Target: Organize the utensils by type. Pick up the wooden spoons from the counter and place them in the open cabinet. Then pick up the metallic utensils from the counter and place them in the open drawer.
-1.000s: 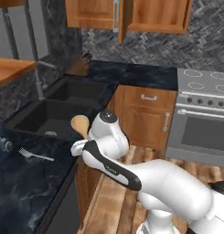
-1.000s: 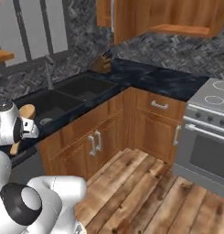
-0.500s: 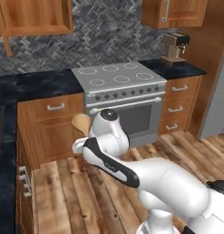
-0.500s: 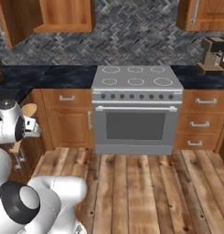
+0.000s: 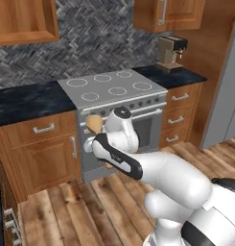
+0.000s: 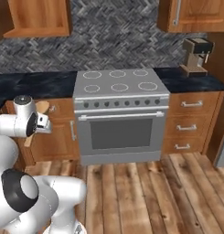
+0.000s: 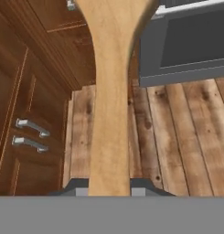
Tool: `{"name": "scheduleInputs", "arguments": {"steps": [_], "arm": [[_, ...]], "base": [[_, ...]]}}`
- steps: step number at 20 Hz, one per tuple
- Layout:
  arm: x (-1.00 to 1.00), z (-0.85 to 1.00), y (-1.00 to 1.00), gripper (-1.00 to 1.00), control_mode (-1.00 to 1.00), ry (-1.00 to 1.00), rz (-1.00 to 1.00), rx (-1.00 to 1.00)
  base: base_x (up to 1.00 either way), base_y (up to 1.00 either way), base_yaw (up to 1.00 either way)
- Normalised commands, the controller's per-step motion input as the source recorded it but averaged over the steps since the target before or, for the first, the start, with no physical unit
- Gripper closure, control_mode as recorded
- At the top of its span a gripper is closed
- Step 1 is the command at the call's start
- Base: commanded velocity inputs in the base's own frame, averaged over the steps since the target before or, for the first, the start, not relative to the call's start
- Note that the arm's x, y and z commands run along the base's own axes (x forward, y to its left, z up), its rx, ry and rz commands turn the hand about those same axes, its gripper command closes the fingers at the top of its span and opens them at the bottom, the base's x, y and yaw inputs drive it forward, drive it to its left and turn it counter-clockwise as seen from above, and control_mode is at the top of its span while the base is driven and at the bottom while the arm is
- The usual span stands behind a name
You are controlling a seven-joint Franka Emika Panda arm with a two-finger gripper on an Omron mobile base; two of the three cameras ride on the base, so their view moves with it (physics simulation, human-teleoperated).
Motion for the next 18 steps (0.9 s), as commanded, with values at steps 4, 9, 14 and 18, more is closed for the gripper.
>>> {"name": "scheduleInputs", "arguments": {"steps": [4, 9, 14, 18], "arm": [[0.00, 0.00, 0.00, 1.00, 1.00, 0.00, 0.00, 0.00], [0.00, 0.00, 0.00, 1.00, 1.00, 0.00, 0.00, 0.00], [0.00, 0.00, 0.00, 1.00, 1.00, 0.00, 0.00, 0.00], [0.00, 0.00, 0.00, 1.00, 1.00, 0.00, 0.00, 0.00]], "base": [[0.79, 0.39, 0.06], [0.56, 0.31, 0.39], [0.62, 0.35, 0.36], [0.84, 0.27, 0.06]]}}
